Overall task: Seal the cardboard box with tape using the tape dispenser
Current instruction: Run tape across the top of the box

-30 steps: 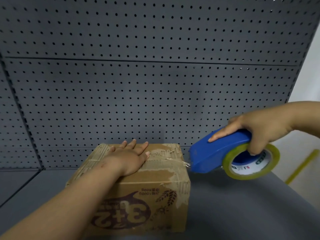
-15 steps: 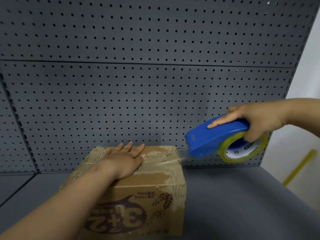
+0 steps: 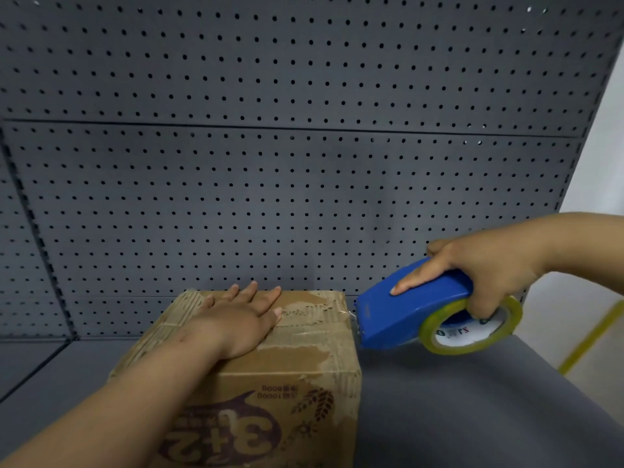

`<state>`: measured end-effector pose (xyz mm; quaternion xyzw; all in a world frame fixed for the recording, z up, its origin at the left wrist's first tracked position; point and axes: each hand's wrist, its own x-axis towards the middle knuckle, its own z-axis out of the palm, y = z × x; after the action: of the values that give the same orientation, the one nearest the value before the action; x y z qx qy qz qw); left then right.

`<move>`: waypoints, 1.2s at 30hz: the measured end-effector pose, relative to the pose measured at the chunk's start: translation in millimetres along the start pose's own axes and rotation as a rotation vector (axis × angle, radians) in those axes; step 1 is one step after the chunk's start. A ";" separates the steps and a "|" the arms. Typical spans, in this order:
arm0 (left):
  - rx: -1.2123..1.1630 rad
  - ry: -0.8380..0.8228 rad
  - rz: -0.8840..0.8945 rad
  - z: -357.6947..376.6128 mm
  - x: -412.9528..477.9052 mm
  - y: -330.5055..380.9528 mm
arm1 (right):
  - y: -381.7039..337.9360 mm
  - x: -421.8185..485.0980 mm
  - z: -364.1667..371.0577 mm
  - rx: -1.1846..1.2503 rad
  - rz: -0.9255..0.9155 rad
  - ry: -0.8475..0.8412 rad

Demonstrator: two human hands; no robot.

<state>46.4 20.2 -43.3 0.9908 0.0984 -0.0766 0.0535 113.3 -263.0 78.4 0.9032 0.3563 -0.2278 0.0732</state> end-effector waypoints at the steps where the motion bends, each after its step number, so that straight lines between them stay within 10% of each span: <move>1: 0.001 0.000 -0.001 -0.1 0.0 0.0 | -0.9 -0.2 -0.2 -0.015 0.001 -0.009; 19: 0.000 -0.006 -0.013 -0.8 0.5 1.8 | 4.1 22.7 -5.2 0.053 -0.024 -0.009; 25: -0.015 -0.003 -0.008 -0.4 4.0 0.1 | 17.7 4.6 44.2 -0.198 0.023 -0.420; 32: 0.054 0.031 0.004 -2.8 1.7 2.5 | 61.2 -4.1 51.4 0.013 0.088 0.370; 36: 0.243 0.314 0.143 -11.2 -10.4 14.1 | 52.0 10.9 36.7 0.054 0.037 0.699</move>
<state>40.8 5.8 -29.4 0.9942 0.0249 0.0714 -0.0768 142.2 -305.4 39.3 0.9345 0.3372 0.0873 -0.0728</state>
